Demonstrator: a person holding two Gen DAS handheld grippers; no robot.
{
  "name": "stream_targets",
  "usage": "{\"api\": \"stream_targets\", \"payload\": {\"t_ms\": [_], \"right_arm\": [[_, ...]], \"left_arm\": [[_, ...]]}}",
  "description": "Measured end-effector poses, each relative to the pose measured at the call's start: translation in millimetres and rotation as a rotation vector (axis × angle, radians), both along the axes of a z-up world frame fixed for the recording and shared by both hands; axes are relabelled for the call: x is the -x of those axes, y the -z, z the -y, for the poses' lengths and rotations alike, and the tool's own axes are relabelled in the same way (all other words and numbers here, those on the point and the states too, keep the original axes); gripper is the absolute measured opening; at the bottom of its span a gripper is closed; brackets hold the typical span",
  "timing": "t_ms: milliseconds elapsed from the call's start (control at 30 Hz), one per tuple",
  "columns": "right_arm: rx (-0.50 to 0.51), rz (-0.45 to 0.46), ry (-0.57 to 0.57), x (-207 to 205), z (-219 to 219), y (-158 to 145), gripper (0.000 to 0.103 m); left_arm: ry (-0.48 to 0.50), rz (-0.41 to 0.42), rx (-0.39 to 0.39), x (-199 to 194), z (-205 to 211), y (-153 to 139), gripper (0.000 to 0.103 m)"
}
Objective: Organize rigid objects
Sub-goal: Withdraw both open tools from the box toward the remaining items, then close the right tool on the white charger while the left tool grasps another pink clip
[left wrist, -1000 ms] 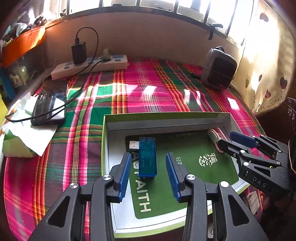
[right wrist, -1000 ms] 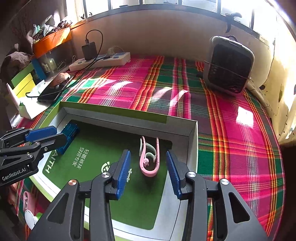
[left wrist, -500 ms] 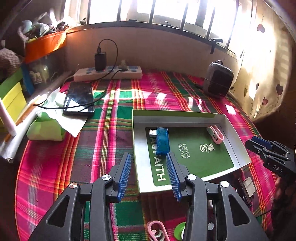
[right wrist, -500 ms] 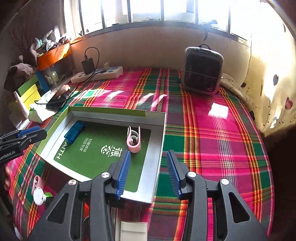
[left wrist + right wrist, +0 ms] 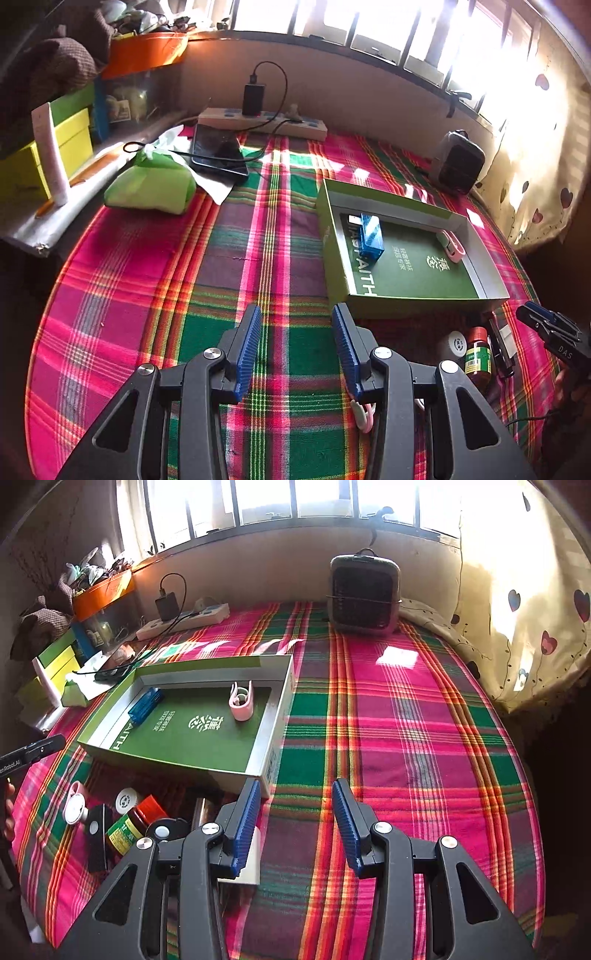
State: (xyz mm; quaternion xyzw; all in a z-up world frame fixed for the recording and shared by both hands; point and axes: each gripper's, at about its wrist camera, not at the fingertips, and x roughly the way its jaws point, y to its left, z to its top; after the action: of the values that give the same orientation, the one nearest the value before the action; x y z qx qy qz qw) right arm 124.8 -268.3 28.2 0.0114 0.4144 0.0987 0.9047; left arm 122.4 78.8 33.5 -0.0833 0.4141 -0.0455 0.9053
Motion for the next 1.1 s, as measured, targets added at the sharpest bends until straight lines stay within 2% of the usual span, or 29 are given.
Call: {"api": "stream_targets", "payload": {"t_ms": [300,633,933,1000,1100], "right_arm": [[-0.031,-0.027,-0.037,12.2,-10.6,11.7,0.047],[-0.015,-0.055,-0.079,18.6,-25.3,20.3,0.05],[0.023,-0.067,-0.038,16.4,-23.1,26.9,0.05],[0.036,-0.068,-0.033,16.8,-21.9,29.1,0.05],[0.048,-0.065,-0.029,17.1,-19.7,29.9,0.05]], "left_arm": [[-0.024,-0.032,0.02,15.2,-11.3,13.4,0.039],[-0.006,-0.047,0.042,19.6,-5.0,18.5,0.039],[0.043,-0.056,0.052,20.1,12.5,19.2,0.04],[0.053,-0.058,0.056,20.3,15.9,19.4,0.045],[0.059,-0.064,0.057,20.5,19.7,20.3,0.046]]}}
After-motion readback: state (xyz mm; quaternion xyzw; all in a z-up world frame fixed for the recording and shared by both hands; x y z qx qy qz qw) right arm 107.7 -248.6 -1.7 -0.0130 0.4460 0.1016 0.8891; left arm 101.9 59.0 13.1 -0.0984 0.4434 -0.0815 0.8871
